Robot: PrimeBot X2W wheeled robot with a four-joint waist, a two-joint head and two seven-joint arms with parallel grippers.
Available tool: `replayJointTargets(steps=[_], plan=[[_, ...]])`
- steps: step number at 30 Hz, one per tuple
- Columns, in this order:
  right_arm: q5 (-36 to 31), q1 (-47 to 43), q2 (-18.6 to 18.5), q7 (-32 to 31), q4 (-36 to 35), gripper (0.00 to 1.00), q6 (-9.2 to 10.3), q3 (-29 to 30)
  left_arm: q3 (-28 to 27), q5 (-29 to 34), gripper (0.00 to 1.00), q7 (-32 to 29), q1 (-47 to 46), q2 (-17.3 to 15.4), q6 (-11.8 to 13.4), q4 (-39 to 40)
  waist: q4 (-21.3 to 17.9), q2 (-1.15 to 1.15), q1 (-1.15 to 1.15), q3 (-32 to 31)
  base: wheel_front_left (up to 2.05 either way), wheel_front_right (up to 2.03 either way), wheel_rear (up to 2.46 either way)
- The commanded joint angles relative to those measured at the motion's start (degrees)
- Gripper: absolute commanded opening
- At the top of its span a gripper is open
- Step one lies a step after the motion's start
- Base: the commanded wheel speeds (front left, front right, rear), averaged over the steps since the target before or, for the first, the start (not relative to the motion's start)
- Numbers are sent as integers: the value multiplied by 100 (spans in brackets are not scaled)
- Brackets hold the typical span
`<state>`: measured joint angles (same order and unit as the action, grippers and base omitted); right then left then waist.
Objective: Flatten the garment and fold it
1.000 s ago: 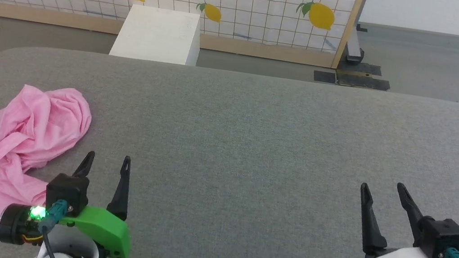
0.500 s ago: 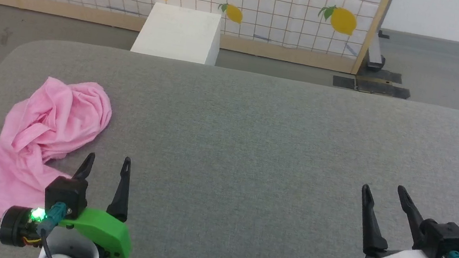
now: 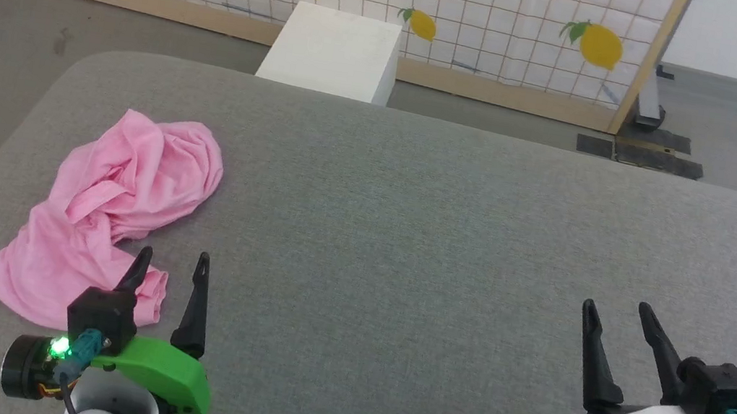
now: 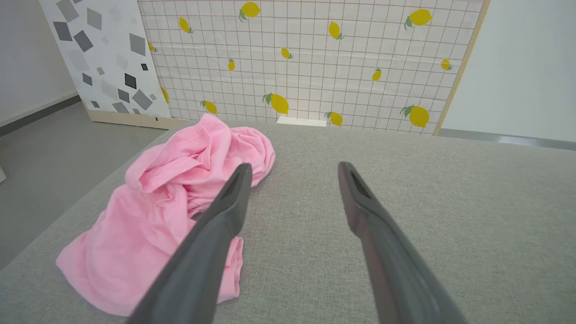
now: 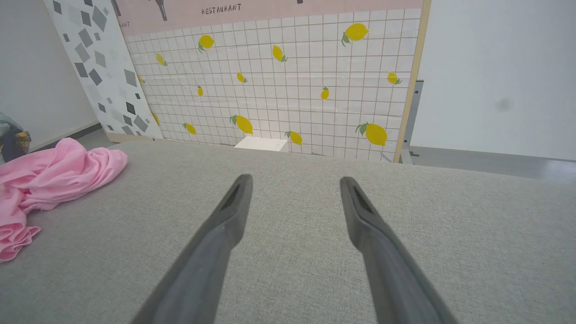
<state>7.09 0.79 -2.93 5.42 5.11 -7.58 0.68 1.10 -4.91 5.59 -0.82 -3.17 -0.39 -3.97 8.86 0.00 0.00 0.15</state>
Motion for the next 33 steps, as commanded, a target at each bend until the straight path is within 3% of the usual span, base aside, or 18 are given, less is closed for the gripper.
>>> replayJointTargets(steps=[1,33], plan=[[63,-112,2,66,44,100,4,16,20,-51,100,55,-48,12,26,-41,100,0,0,4,0,0,0],[436,-98,3,444,494,100,6,-57,47,-271,100,431,-105,19,88,-340,869,0,0,20,0,0,0]])
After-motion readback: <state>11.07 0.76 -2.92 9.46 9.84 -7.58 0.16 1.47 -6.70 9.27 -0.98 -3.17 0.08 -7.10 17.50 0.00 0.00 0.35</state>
